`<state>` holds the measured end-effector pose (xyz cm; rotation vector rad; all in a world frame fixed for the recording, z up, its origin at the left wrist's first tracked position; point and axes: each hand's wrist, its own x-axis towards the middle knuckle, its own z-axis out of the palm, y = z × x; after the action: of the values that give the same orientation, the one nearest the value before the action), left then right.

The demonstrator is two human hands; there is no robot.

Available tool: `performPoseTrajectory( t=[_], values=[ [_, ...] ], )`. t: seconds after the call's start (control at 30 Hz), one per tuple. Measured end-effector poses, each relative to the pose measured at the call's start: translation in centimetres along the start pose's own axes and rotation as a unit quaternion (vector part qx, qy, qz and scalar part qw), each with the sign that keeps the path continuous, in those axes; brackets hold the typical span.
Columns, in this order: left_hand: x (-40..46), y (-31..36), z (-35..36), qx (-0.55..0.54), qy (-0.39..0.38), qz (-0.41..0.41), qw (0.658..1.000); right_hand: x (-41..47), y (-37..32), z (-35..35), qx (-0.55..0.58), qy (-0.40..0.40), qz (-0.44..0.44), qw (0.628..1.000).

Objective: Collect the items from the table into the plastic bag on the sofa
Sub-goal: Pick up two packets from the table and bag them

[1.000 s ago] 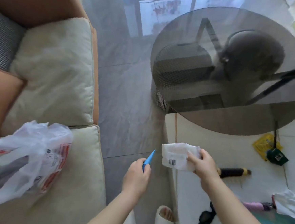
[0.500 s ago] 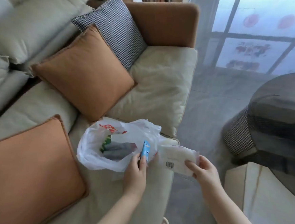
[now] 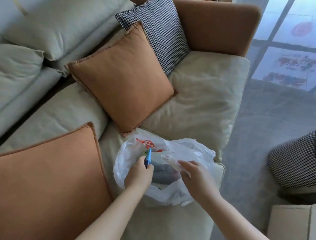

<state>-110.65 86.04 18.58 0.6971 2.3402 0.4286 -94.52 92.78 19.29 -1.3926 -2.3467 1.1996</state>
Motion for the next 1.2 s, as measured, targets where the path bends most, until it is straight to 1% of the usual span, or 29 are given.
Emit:
performPoseTrajectory(
  t=[0.13, 0.2, 0.3, 0.37, 0.4, 0.53, 0.63, 0.73, 0.83, 1.0, 1.13, 1.2],
  values=[
    [2.2, -0.2, 0.4, 0.049, -0.002, 0.008, 0.999, 2.4, 0.2, 1.8, -0.164, -0.011, -0.054, 0.985],
    [2.7, -0.5, 0.9, 0.069, -0.012, 0.007, 0.998, 2.9, 0.6, 2.6, -0.212, -0.036, -0.052, 0.975],
    [2.7, -0.3, 1.7, 0.079, -0.020, 0.034, 0.996, 2.2, 1.9, 3.3, -0.224, -0.045, -0.073, 0.971],
    [2.0, 0.4, 2.4, 0.077, -0.028, 0.073, 0.994, 0.9, 2.8, 2.7, -0.214, -0.011, -0.107, 0.971],
    [1.5, 1.1, 2.8, 0.078, -0.037, 0.090, 0.992, 0.0, 3.6, 2.4, -0.210, 0.009, -0.105, 0.972],
    [-1.6, 3.9, 4.4, 0.075, -0.096, 0.177, 0.977, -3.4, 6.3, 0.8, -0.159, 0.063, -0.029, 0.985],
    [-4.3, 5.9, 6.1, 0.107, -0.145, 0.257, 0.949, -6.0, 8.6, -0.4, -0.151, 0.097, 0.029, 0.983],
    [-6.7, 7.3, 8.9, 0.157, -0.188, 0.310, 0.919, -8.8, 10.7, -1.9, -0.154, 0.108, 0.093, 0.978],
    [-9.0, 8.0, 12.1, 0.205, -0.227, 0.338, 0.890, -12.2, 13.7, -2.8, -0.161, 0.116, 0.142, 0.970],
    [-13.4, 7.8, 17.8, 0.300, -0.263, 0.370, 0.839, -19.2, 18.7, -3.5, -0.152, 0.117, 0.231, 0.954],
    [-18.0, 6.9, 22.8, 0.366, -0.305, 0.388, 0.789, -26.9, 22.7, -3.9, -0.094, 0.092, 0.336, 0.933],
    [-20.7, 6.6, 25.3, 0.386, -0.315, 0.398, 0.771, -31.3, 24.9, -3.5, -0.088, 0.097, 0.370, 0.920]
  ],
)
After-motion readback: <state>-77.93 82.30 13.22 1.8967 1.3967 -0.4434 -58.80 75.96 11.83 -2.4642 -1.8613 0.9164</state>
